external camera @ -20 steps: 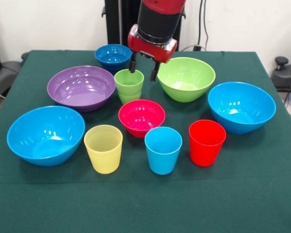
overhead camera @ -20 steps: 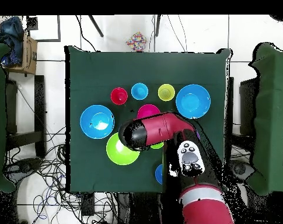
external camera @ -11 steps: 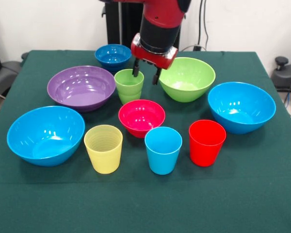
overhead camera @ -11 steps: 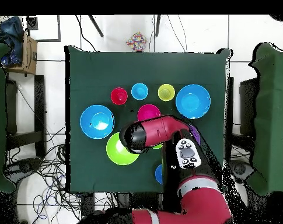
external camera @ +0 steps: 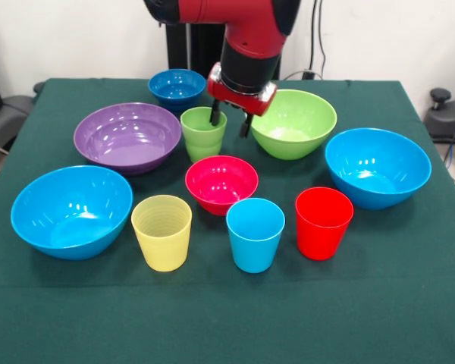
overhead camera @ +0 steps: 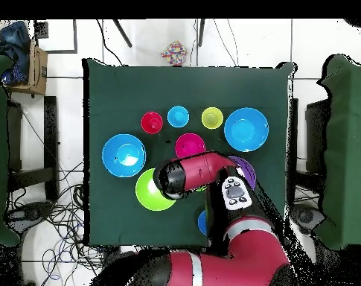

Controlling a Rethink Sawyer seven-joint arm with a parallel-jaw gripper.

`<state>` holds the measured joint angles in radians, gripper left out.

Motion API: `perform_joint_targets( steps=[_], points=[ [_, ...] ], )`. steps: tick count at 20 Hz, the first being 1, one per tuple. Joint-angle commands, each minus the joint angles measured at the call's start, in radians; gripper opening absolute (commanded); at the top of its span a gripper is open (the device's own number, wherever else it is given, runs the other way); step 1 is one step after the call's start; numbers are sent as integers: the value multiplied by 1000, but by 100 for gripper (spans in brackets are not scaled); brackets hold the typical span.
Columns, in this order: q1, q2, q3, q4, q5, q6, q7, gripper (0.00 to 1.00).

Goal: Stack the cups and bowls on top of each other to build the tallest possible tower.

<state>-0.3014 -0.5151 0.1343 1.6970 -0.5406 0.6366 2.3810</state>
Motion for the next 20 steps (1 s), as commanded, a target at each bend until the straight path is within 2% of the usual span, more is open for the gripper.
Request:
perform_joint_targets(
  steps=[1,20],
  points=[
    [35,13,6,-33,-10,-75,51,100],
    [44,13,-15,-27,1,-107,43,100]
  ],
)
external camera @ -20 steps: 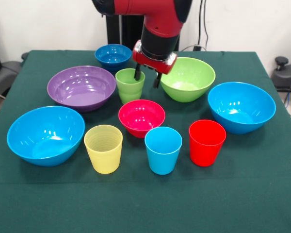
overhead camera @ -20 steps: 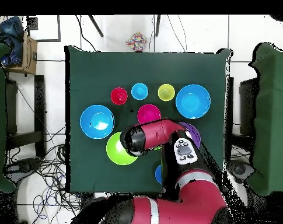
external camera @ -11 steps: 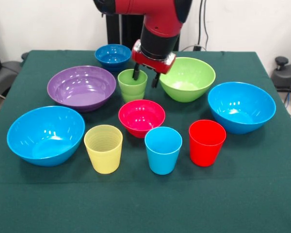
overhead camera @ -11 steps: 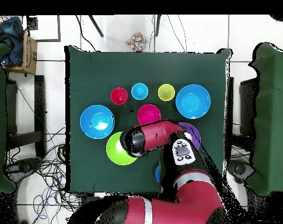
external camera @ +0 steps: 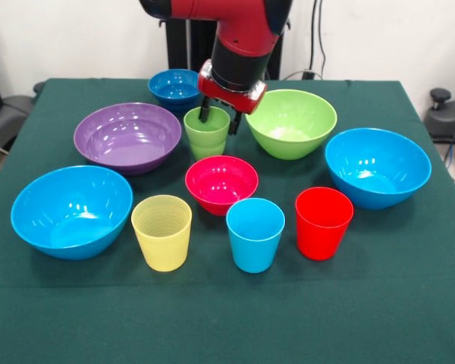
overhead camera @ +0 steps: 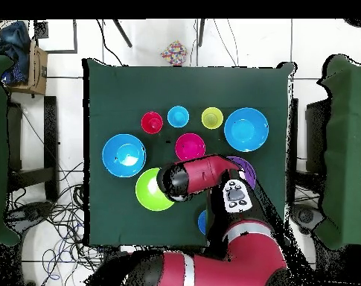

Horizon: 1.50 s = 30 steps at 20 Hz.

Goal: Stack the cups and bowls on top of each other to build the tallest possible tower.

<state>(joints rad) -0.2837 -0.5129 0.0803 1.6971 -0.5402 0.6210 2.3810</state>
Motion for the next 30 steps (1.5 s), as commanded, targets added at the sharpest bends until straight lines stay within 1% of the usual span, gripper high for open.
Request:
perform_joint_targets(
  steps=[1,13,26,30],
  points=[
    [24,10,40,-27,1,-87,38,100],
    [21,10,41,-25,1,-93,29,100],
    [29,11,34,-28,-1,-108,40,100],
    [29,5,38,-31,5,-89,26,100]
  ],
)
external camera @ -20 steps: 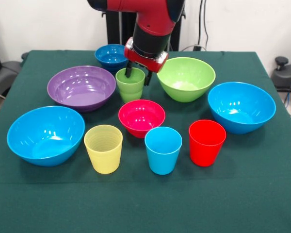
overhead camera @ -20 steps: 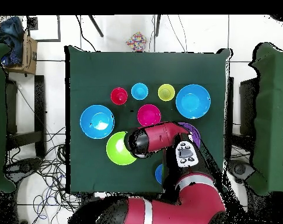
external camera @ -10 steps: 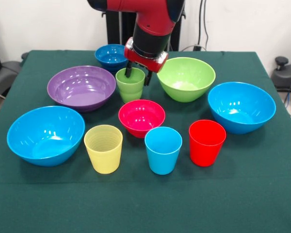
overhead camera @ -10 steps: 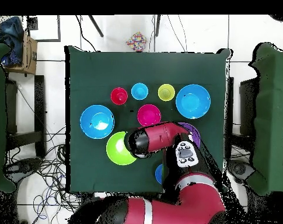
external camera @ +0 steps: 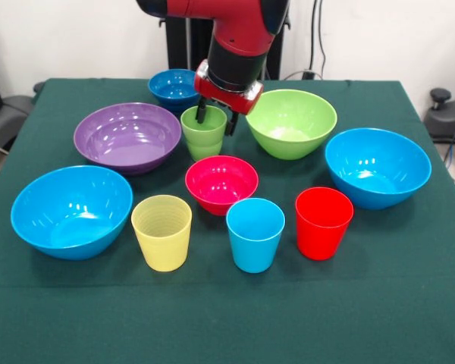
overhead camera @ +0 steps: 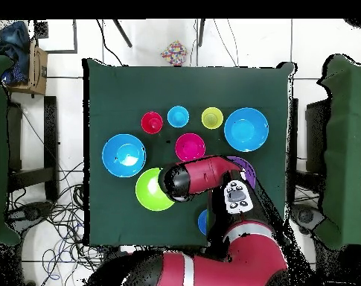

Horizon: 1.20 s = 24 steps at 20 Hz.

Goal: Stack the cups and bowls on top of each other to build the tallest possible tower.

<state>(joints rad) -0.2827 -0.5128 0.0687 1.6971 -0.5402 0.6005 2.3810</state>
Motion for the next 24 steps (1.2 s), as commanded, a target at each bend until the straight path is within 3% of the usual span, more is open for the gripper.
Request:
perform_joint_targets(
  steps=[1,9,24],
  points=[
    [27,3,52,-31,7,-66,24,100],
    [-7,15,94,-44,2,-55,-47,100],
    [11,2,76,-54,-9,-49,-32,100]
  ],
)
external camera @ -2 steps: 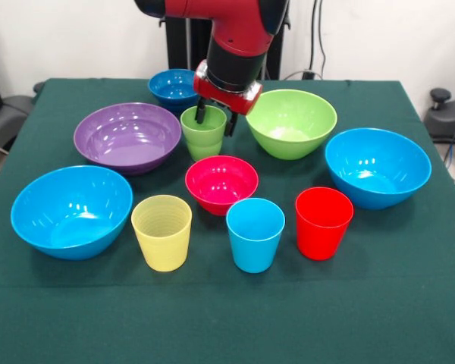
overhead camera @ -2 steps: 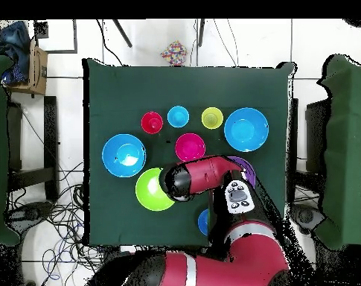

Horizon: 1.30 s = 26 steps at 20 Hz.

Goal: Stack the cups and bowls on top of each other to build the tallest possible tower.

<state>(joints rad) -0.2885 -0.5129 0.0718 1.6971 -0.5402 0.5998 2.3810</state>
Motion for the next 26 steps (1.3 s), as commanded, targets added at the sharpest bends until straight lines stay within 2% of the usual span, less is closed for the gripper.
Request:
perform_joint_targets(
  steps=[1,20,26],
  points=[
    [19,2,71,-56,-11,-50,-30,100],
    [20,7,73,-66,-10,-41,-36,100],
    [-7,-8,111,-69,-2,-110,-41,100]
  ],
)
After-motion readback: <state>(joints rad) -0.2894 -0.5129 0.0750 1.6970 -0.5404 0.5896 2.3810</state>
